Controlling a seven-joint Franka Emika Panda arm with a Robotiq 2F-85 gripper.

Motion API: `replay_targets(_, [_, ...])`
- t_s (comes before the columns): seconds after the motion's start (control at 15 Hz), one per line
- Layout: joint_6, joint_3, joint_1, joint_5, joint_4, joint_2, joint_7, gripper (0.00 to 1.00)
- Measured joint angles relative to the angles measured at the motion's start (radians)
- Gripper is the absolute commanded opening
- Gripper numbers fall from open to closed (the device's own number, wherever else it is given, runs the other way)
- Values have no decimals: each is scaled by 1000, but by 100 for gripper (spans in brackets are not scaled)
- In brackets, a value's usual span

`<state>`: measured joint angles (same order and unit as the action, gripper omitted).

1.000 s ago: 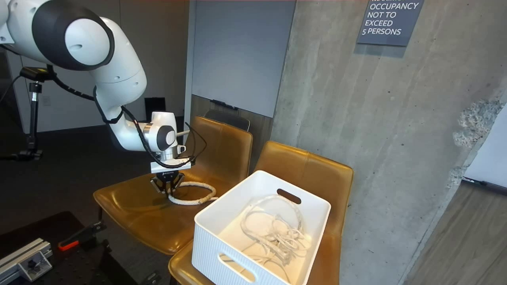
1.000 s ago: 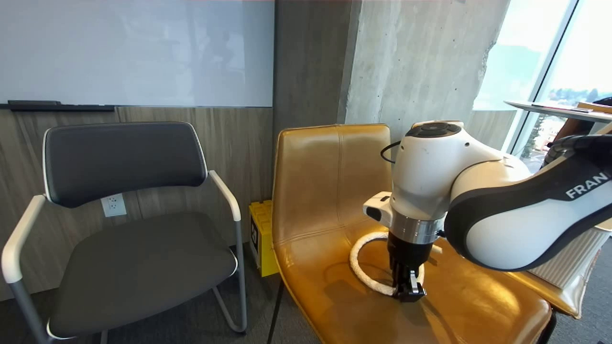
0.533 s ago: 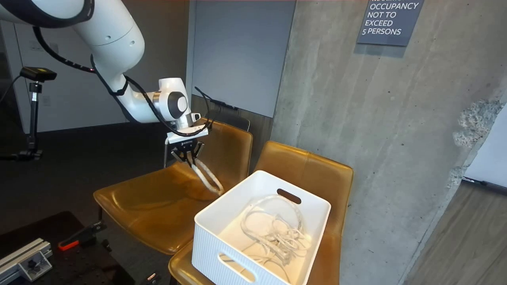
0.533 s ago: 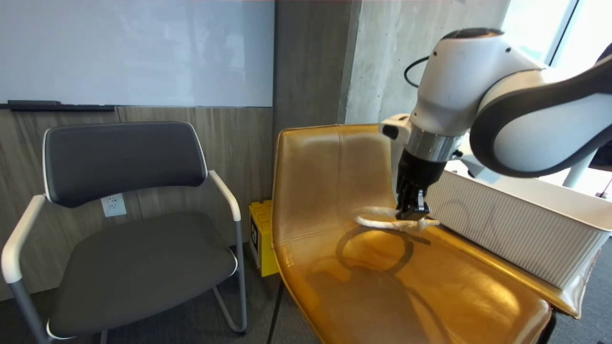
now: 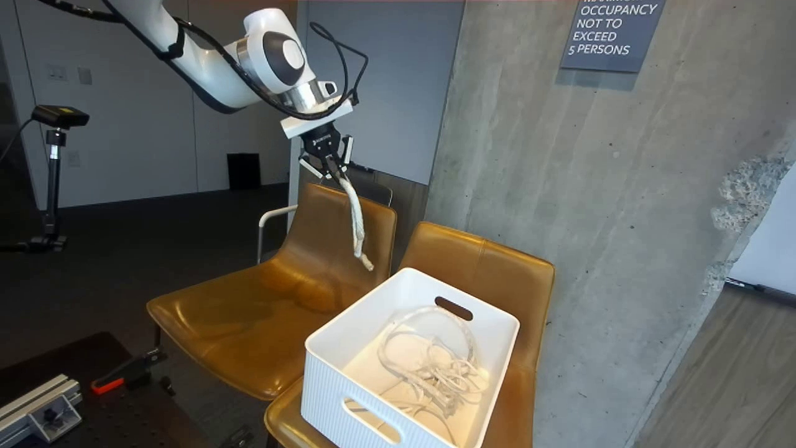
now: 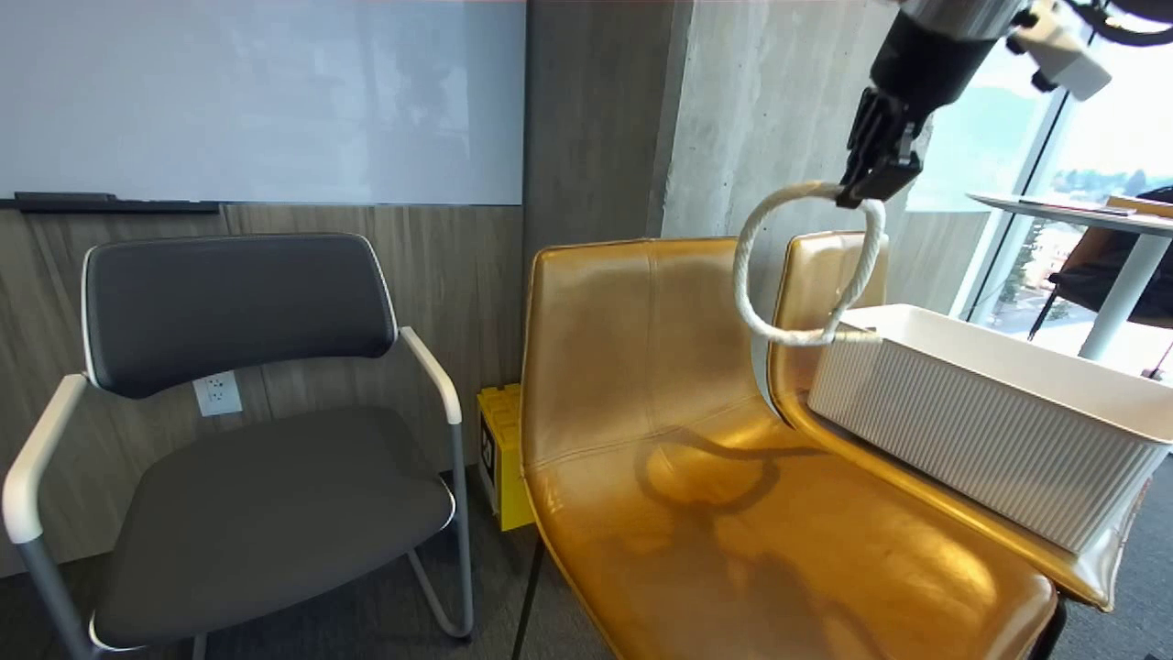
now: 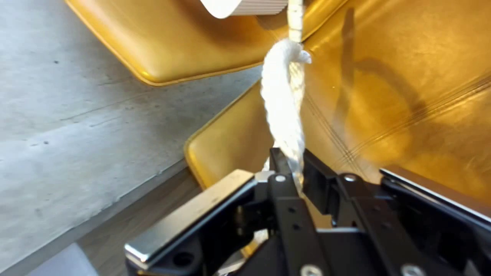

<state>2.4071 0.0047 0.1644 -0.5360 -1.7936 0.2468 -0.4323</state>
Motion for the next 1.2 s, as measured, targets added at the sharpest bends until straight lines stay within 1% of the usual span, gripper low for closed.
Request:
replay_targets(0.13, [-46, -1, -28, 0, 4, -81, -2, 4])
replay_targets(0.33, [-113, -7, -88, 2, 10, -194, -25, 4])
replay_targets(0.53, [-146, -36, -157, 7, 2, -267, -74, 4])
replay_targets(0.73, [-144, -70, -207, 12, -34, -280, -90, 4])
replay_targets(0.87, [-135, -91, -233, 17, -84, -278, -90, 4])
replay_targets(1.2, [-61, -140, -284, 69, -220, -276, -91, 4])
